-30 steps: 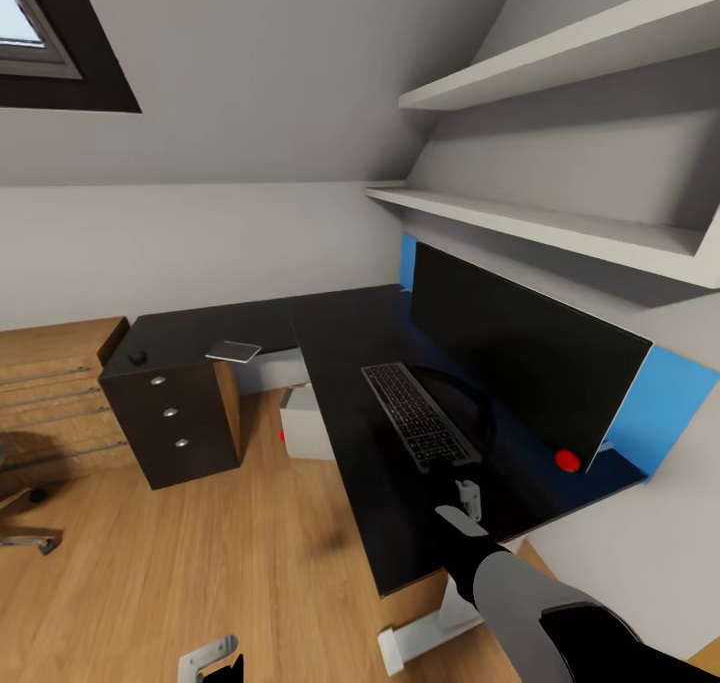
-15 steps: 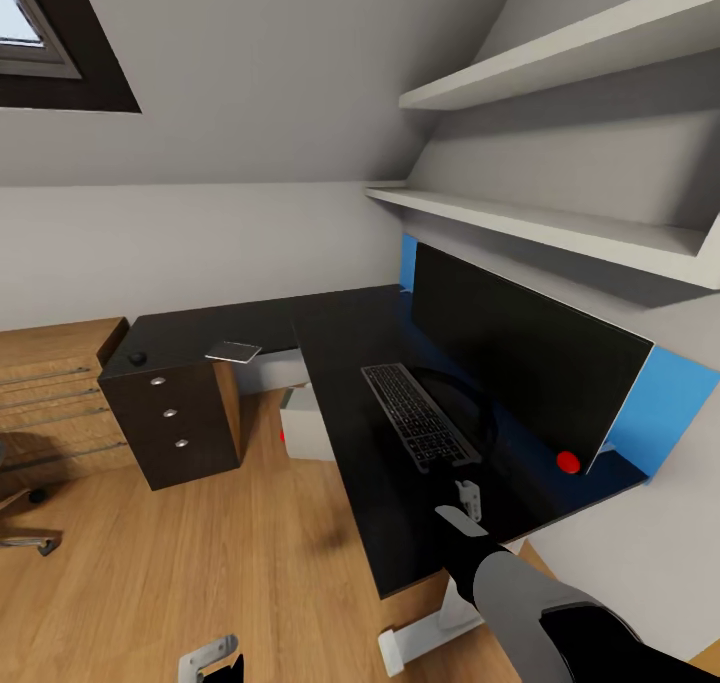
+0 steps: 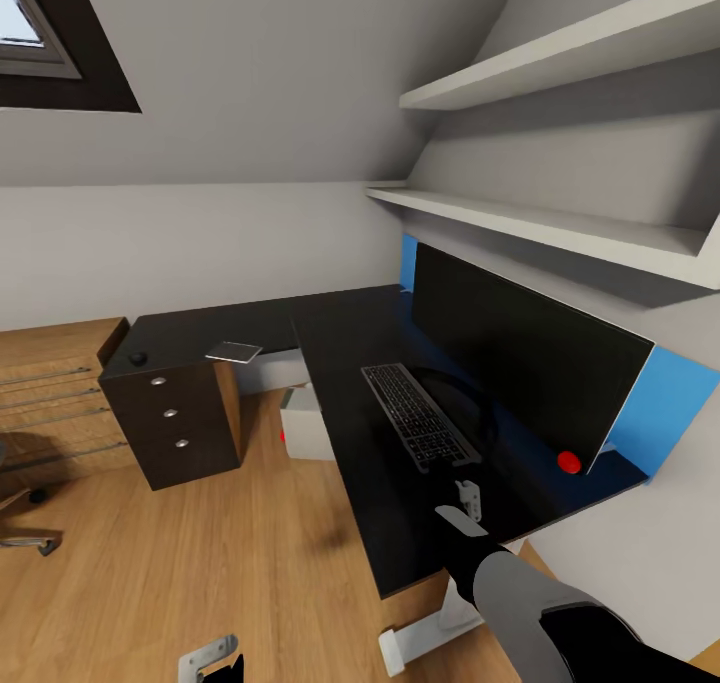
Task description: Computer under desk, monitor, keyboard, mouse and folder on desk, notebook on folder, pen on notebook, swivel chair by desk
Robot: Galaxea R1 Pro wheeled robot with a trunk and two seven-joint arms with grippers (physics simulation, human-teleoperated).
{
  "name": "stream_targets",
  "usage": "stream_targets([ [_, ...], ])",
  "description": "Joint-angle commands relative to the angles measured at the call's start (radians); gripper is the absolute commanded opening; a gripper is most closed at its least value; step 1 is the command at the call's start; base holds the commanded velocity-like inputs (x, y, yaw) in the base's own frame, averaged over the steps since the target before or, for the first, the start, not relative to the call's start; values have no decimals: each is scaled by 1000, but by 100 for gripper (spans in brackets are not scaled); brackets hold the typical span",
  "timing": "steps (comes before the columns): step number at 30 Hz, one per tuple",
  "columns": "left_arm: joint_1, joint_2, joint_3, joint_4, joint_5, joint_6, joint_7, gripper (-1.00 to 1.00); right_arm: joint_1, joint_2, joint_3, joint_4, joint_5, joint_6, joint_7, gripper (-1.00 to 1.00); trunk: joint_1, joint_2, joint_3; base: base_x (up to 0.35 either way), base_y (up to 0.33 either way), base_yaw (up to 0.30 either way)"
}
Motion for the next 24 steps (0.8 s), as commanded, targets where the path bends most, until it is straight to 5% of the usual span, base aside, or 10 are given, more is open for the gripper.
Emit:
stream_targets([
  [1, -1, 2, -8, -1, 11, -7, 7, 100, -1, 0, 8, 2, -10, -5, 5, -100, 0, -1, -1, 0, 102, 0],
  [24, -1, 2, -8, -1, 11, -7, 8, 100, -1, 0, 10, 1, -9, -5, 5, -100, 0, -1, -1, 0, 40, 0],
])
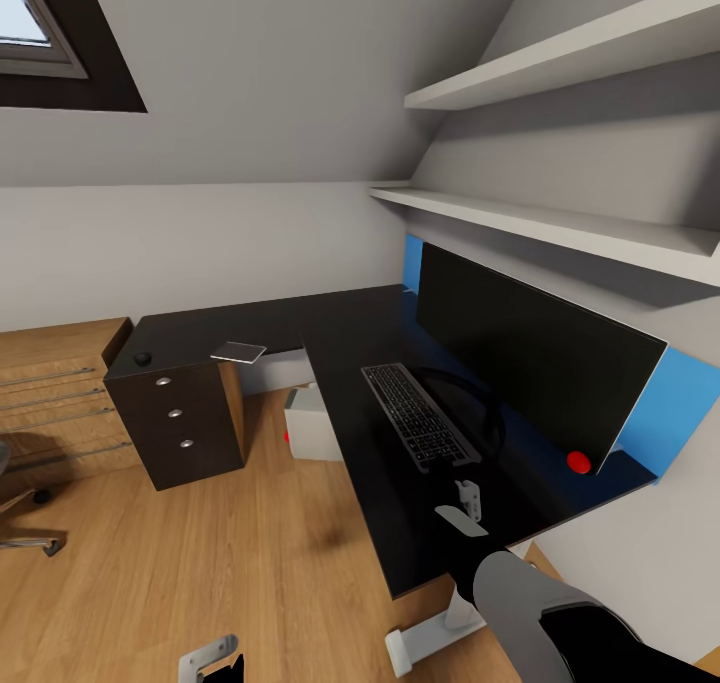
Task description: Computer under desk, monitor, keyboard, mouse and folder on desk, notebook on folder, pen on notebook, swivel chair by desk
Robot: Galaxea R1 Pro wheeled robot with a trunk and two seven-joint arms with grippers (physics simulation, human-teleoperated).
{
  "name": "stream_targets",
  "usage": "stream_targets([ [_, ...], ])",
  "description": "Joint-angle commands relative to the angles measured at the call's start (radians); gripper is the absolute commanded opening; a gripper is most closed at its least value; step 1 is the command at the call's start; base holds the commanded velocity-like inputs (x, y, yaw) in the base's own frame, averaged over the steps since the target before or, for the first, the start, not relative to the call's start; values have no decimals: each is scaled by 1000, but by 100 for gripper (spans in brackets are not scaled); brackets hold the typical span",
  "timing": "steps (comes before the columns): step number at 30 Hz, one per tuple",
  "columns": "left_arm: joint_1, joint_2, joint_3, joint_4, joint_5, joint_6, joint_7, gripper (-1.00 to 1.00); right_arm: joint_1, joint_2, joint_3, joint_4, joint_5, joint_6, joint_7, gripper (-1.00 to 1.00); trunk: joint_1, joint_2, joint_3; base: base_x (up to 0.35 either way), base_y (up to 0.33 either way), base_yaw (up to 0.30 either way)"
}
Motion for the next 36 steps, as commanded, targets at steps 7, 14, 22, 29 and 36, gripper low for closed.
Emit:
stream_targets([
  [7, -1, 2, -8, -1, 11, -7, 7, 100, -1, 0, 8, 2, -9, -5, 5, 100, 0, -1, -1, 0, 0, 0],
  [14, -1, 2, -8, -1, 11, -7, 7, 100, -1, 0, 7, 1, -9, -5, 6, 100, 0, -1, -1, 0, 0, 0],
  [22, -1, 2, -8, -1, 11, -7, 7, 100, -1, 0, 8, 1, -9, -5, 6, 100, 0, -1, -1, 0, -7, 0],
  [29, -1, 2, -8, -1, 11, -7, 7, 100, -1, 0, 8, 1, -9, -5, 6, 100, 0, -1, -1, 0, -110, 0],
  [36, -1, 2, -8, -1, 11, -7, 7, 100, -1, 0, 9, 1, -9, -5, 6, 100, 0, -1, -1, 0, -10, 0],
])
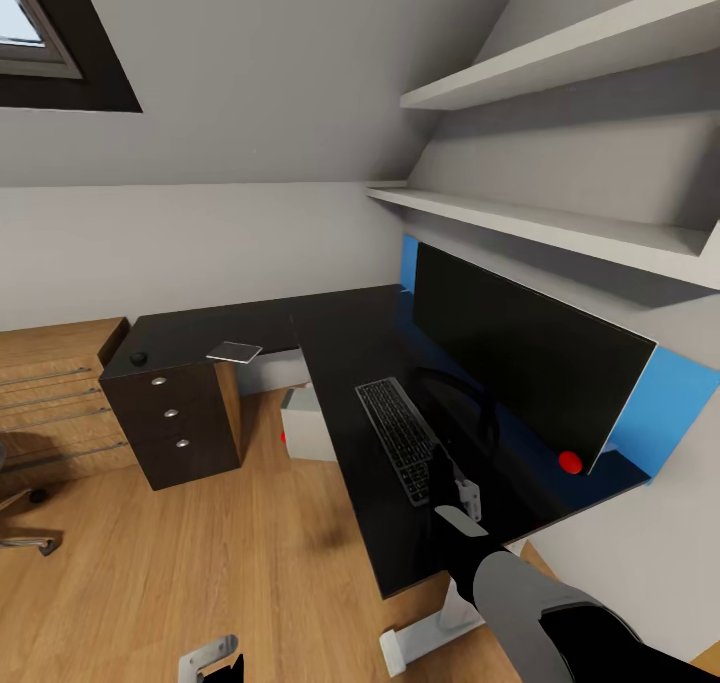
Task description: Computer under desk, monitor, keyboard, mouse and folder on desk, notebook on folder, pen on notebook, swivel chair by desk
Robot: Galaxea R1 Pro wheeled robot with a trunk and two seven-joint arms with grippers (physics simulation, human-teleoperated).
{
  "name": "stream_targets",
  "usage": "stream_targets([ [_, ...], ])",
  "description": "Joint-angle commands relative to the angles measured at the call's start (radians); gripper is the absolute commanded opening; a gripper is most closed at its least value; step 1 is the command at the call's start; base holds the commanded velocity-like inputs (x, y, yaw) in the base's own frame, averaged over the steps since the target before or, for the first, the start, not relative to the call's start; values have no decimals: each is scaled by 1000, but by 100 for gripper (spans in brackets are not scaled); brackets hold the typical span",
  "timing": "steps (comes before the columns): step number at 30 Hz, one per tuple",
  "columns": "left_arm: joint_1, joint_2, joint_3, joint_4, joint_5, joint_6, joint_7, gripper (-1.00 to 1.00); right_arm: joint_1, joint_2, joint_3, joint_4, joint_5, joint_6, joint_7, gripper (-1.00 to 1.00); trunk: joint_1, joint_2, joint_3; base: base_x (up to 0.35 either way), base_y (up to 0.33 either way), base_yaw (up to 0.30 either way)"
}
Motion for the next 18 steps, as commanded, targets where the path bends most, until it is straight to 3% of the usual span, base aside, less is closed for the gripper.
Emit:
stream_targets([
  [1, -1, 2, -8, -1, 11, -7, 7, 100, -1, 0, 8, 1, -11, -5, 5, 100, 0, -1, -1, 0, -2, 0],
  [9, -1, 2, -8, -1, 11, -7, 7, 100, -1, 0, 8, 2, -10, -5, 5, 100, 0, -1, -1, 0, -9, 0],
  [18, -1, 2, -8, -1, 11, -7, 7, 100, -1, 0, 8, 2, -8, -5, 5, 100, 0, -1, -1, 0, -147, 0],
])
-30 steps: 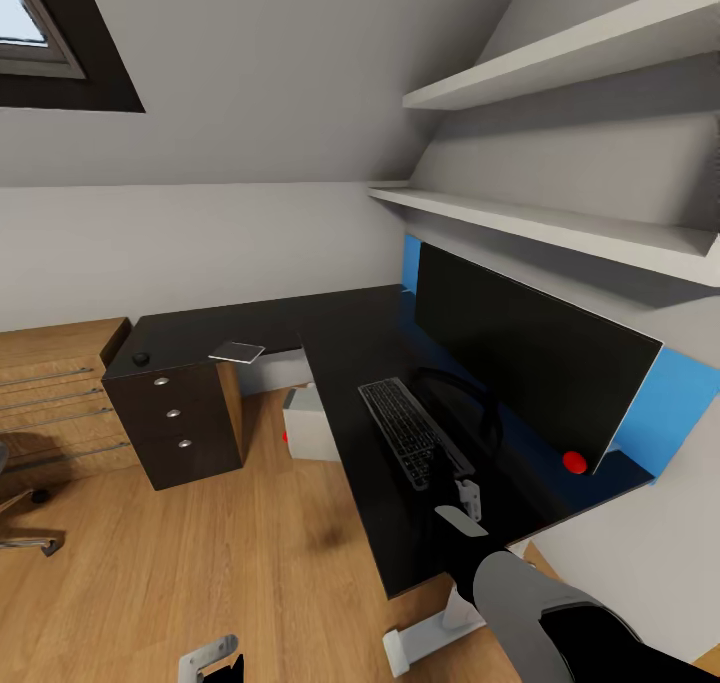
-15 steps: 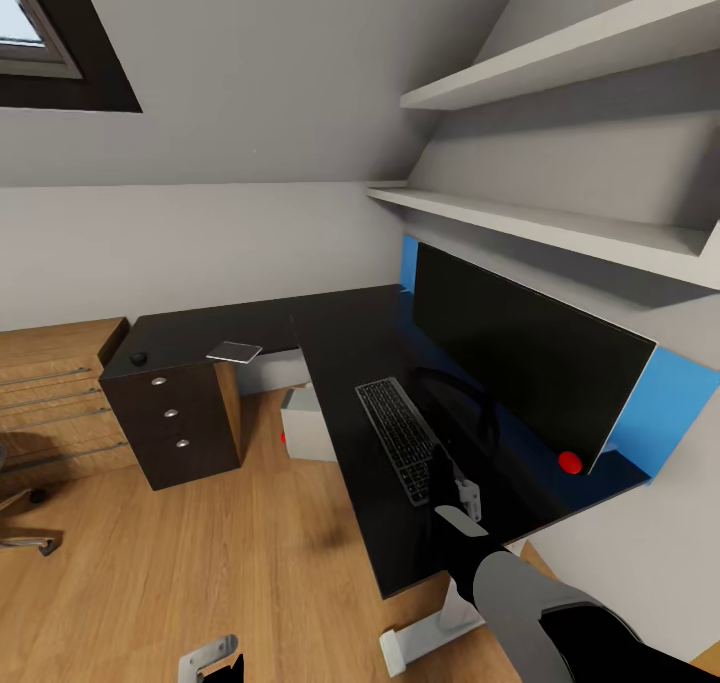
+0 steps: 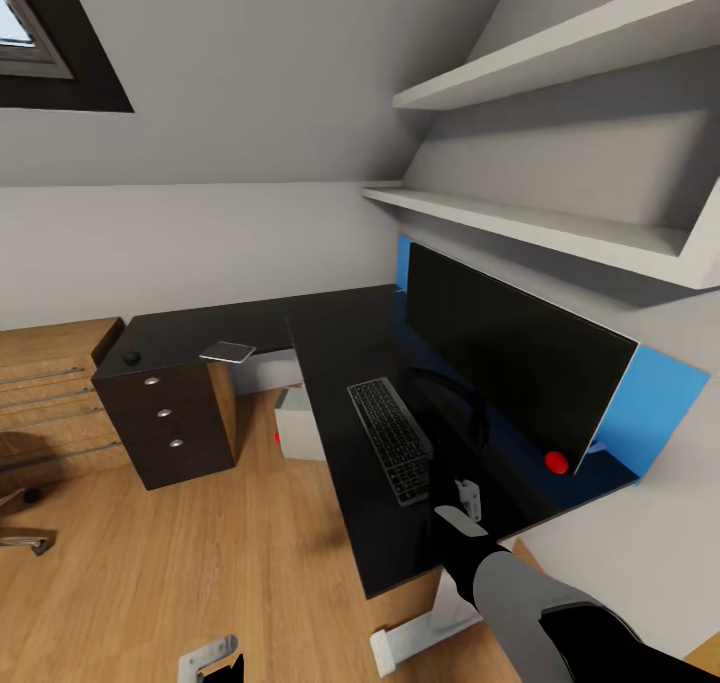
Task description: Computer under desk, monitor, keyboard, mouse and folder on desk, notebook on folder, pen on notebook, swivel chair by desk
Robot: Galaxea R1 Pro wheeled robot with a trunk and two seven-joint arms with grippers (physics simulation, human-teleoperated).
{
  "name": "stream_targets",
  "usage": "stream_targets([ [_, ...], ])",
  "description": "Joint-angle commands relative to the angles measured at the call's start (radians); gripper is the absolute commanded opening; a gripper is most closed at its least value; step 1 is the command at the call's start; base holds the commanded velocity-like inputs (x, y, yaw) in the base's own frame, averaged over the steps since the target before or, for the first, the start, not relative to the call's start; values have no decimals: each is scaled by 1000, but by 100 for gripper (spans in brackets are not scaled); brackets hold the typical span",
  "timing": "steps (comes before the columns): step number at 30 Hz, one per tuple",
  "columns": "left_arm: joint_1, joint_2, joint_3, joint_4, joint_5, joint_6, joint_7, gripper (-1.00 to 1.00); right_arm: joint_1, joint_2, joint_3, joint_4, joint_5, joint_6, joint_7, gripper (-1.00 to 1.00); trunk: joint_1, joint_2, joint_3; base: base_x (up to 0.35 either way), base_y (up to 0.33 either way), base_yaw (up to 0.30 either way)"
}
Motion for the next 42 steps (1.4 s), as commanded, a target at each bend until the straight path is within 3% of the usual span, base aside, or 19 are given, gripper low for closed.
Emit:
stream_targets([
  [1, -1, 2, -8, -1, 11, -7, 8, 100, -1, 0, 8, 2, -10, -5, 5, 100, 0, -1, -1, 0, -33, 0],
  [10, -1, 2, -8, -1, 11, -7, 8, 100, -1, 0, 10, 2, -10, -5, 4, 100, 0, -1, -1, -48, -10, 0],
  [24, -1, 2, -12, 5, 14, -5, 8, 100, -1, 0, 12, 2, -10, -3, 3, 100, 0, -1, -1, -305, -15, 0],
  [42, -1, 2, -13, 10, 16, -3, 9, 100, -1, 0, 7, 11, -7, -6, 10, 100, 0, -1, -1, -180, -275, 0],
])
